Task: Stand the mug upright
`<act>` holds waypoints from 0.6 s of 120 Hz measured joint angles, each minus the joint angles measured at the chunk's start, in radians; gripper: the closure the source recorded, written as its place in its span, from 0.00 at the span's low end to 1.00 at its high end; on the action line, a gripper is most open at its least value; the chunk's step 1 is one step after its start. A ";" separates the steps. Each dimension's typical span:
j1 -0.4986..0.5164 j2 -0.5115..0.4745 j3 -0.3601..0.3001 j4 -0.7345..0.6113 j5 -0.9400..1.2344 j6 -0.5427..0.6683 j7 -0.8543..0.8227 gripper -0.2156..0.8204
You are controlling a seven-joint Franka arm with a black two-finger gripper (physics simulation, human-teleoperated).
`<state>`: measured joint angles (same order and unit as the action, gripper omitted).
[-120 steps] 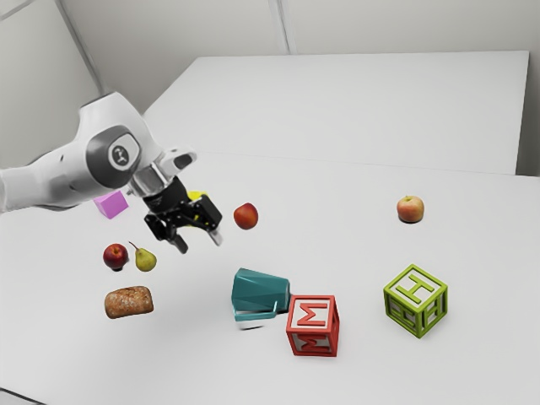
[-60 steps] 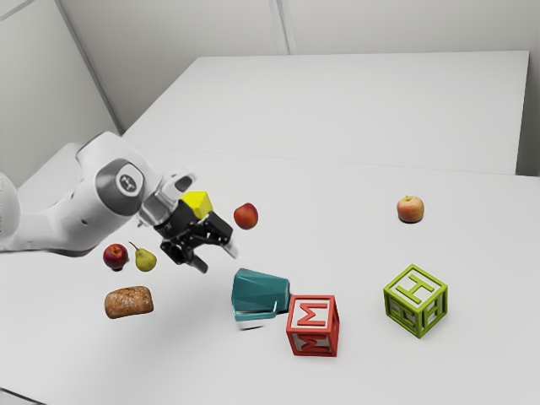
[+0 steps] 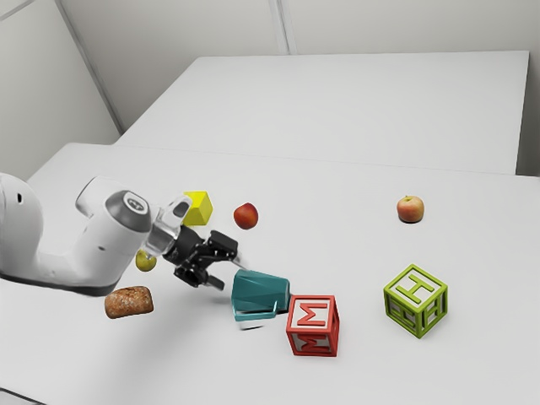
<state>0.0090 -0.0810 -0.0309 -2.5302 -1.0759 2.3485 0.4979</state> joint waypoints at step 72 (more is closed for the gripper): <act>-0.017 0.031 -0.004 -0.017 -0.306 -0.033 0.341 0.24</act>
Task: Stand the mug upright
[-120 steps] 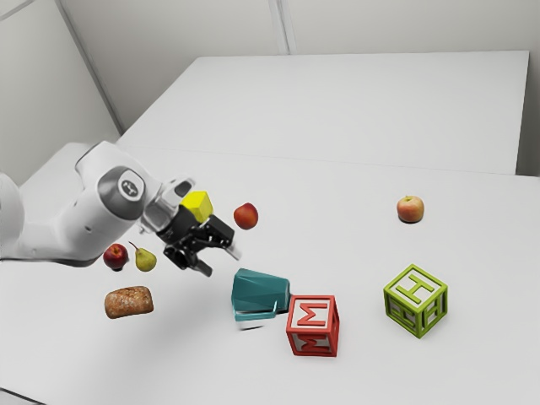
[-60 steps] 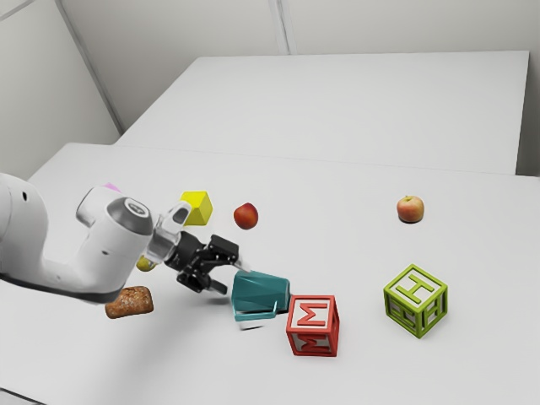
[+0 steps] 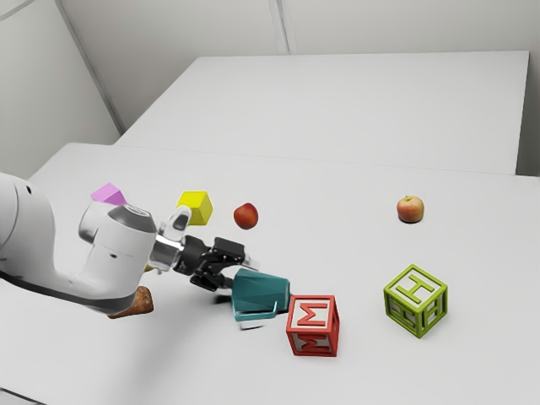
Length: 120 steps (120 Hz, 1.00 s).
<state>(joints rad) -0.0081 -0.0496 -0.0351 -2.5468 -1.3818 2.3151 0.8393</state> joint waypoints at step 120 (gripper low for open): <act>-0.010 -0.057 -0.004 0.002 0.028 -0.040 0.052 0.94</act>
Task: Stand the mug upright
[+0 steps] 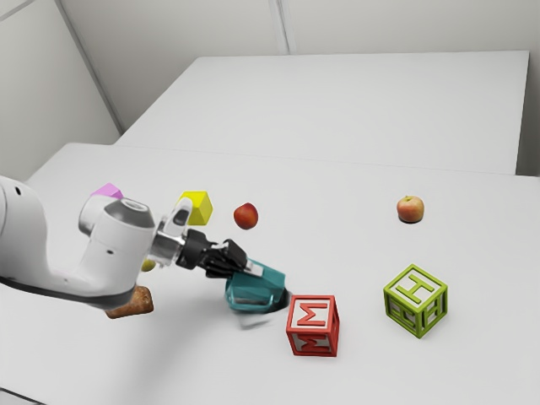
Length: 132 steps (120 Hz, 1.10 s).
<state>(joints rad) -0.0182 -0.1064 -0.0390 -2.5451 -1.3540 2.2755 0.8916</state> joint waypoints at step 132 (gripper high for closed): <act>0.017 0.009 -0.011 0.328 1.318 -0.185 -0.706 0.96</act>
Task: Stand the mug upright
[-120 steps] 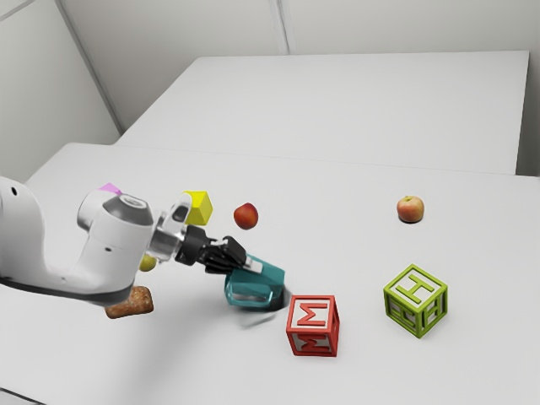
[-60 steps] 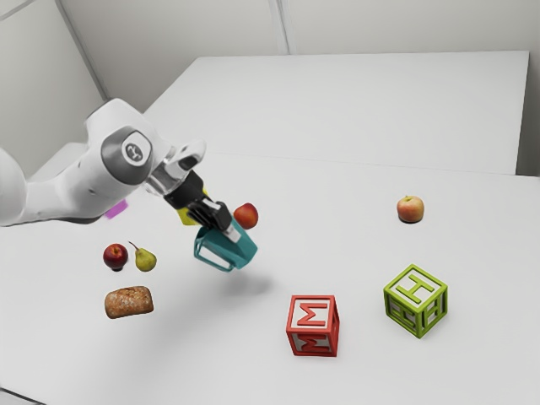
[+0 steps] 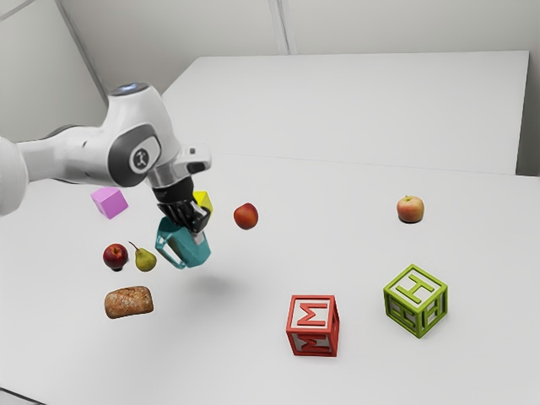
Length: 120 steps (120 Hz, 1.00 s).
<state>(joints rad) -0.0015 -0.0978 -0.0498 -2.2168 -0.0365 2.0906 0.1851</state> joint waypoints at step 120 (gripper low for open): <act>-0.003 0.068 -0.007 -0.100 0.070 0.208 -0.282 0.96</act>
<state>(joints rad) -0.0045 -0.0296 -0.0567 -2.3167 0.0340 2.2990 -0.0969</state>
